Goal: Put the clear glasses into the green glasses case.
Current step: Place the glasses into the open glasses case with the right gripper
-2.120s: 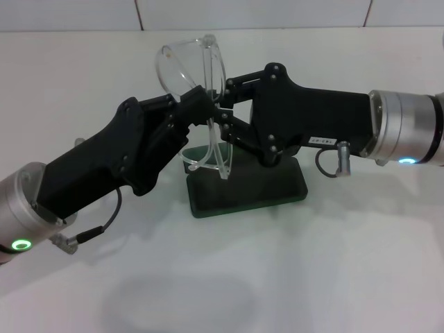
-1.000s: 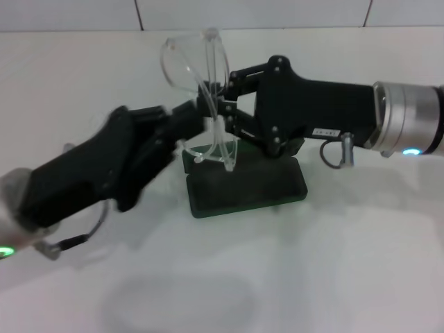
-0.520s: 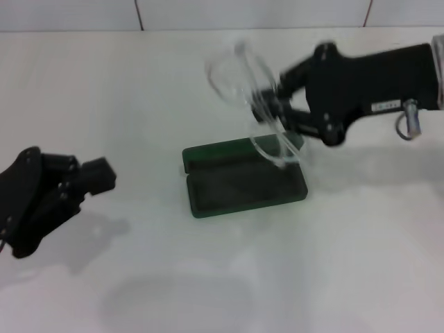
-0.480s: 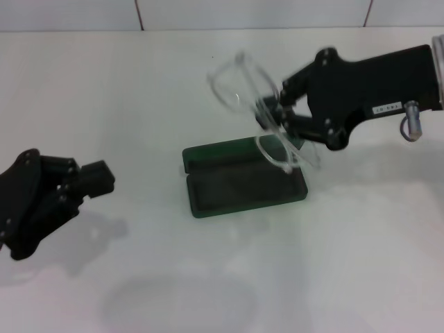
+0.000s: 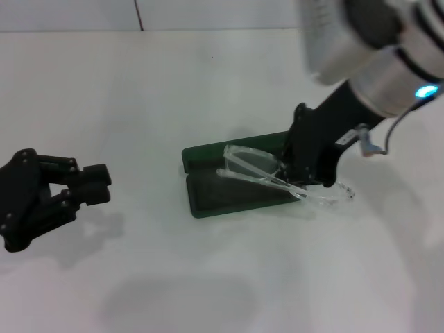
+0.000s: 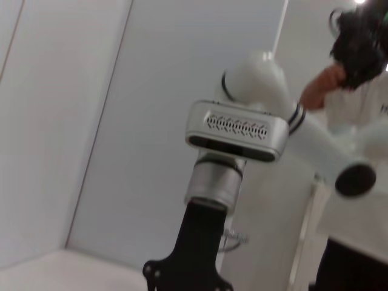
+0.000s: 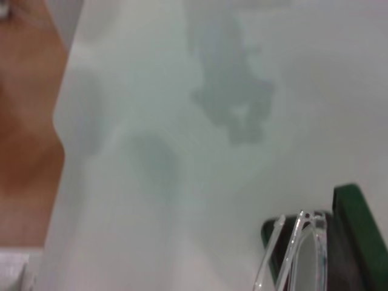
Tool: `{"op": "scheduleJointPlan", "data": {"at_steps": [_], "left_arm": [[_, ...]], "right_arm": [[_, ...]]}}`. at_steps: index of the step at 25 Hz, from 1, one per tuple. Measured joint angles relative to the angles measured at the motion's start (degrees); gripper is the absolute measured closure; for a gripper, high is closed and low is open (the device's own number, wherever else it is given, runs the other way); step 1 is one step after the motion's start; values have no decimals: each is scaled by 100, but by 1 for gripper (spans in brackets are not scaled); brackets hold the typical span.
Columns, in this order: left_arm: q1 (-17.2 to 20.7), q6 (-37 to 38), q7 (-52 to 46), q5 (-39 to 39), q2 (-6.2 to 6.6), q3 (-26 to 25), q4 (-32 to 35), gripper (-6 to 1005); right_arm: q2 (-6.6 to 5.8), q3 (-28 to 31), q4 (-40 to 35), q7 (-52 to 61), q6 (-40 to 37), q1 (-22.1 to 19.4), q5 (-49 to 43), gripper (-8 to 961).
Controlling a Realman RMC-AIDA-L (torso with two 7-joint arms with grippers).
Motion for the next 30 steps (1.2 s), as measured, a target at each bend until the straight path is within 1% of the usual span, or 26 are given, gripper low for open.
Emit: {"op": "scheduleJointPlan", "data": {"at_steps": [4, 5, 6, 9, 12, 13, 14, 17, 22, 30], "left_arm": [[46, -6, -91, 903, -42, -689, 412, 824], [65, -1, -127, 1150, -55, -877, 523, 825], [79, 5, -162, 1324, -64, -1002, 594, 826], [120, 17, -260, 1647, -102, -1226, 739, 827], [176, 21, -257, 1674, -157, -1345, 776, 826], [176, 21, -257, 1674, -157, -1345, 776, 826], [214, 22, -194, 1682, -231, -1520, 781, 826], [235, 22, -144, 1716, -297, -1582, 781, 825], [239, 21, -135, 1785, -377, -1589, 757, 825], [251, 7, -9, 1792, -449, -1595, 722, 823]], "right_arm": [[11, -544, 650, 220, 30, 665, -270, 828], [18, -666, 769, 244, 55, 775, -312, 828], [22, -890, 912, 284, 144, 930, -404, 828], [27, -1418, 1052, 366, 362, 1150, -619, 828], [30, -1789, 1102, 393, 538, 1330, -798, 827], [30, -1850, 1130, 384, 575, 1382, -826, 827], [29, -1904, 1168, 365, 640, 1429, -829, 827], [30, -2039, 1235, 291, 885, 1499, -828, 826], [30, -2441, 1253, 229, 1315, 1522, -820, 826], [29, -3283, 1378, 257, 1803, 1581, -836, 825]]}}
